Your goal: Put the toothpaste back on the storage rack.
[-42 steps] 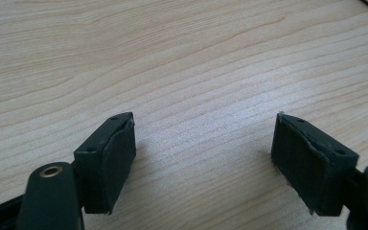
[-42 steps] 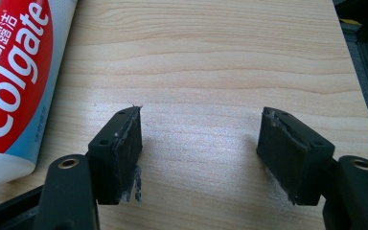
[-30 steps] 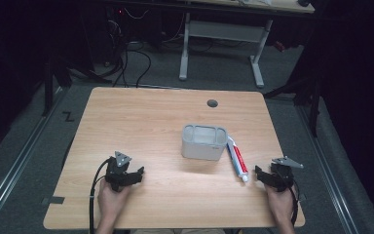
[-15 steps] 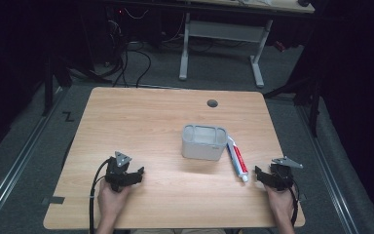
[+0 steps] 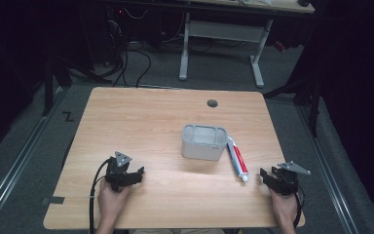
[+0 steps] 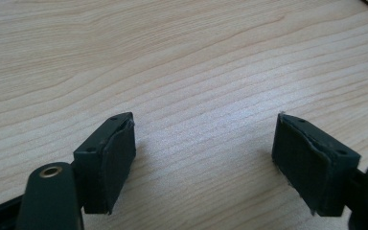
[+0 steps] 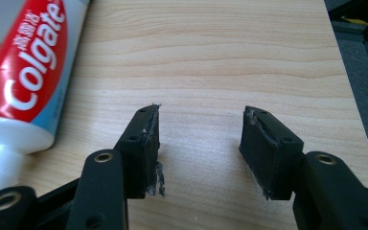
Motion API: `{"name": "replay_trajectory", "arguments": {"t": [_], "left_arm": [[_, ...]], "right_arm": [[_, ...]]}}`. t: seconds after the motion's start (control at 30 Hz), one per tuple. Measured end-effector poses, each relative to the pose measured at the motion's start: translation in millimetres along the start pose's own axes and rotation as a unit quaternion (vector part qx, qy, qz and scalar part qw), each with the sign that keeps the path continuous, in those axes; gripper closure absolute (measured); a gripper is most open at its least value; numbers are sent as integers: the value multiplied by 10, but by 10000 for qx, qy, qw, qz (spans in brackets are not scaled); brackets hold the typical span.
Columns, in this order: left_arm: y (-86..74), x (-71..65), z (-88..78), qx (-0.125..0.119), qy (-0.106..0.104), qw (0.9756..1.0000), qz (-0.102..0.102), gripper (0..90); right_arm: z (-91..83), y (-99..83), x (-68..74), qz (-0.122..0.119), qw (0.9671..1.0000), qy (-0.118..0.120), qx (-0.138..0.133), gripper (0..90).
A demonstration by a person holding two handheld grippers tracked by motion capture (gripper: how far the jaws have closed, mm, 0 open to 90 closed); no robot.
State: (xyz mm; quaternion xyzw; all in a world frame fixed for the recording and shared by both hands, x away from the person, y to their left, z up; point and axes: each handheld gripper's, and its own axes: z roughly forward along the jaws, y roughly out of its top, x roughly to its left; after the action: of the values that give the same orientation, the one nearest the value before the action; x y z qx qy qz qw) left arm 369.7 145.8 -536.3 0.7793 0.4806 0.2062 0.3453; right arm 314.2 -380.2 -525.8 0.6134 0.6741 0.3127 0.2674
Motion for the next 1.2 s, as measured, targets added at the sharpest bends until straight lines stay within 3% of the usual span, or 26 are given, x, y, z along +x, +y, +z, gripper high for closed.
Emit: {"name": "replay_trajectory", "arguments": {"t": [0.1, 0.27, 0.6, 0.8, 1.2], "left_arm": [[0, 0, 0, -1, 0, 10000, -1, 234], [0, 0, 0, -1, 0, 10000, -1, 233], [0, 0, 0, 0, 1, 10000, -1, 234], [0, 0, 0, 0, 2, 10000, -3, 234], [0, 1, -1, 0, -3, 10000, -4, 235]], "right_arm": [[-58, -32, 47, -94, 9997, 2, -238, 555], [-147, -65, 136, -181, 9989, 89, -412, 572], [-260, -56, 290, -482, 9977, 277, -399, 598], [-299, 27, 438, -870, 9948, 303, -427, 613], [-284, 310, 614, -1081, 9917, 555, -433, 566]]}}
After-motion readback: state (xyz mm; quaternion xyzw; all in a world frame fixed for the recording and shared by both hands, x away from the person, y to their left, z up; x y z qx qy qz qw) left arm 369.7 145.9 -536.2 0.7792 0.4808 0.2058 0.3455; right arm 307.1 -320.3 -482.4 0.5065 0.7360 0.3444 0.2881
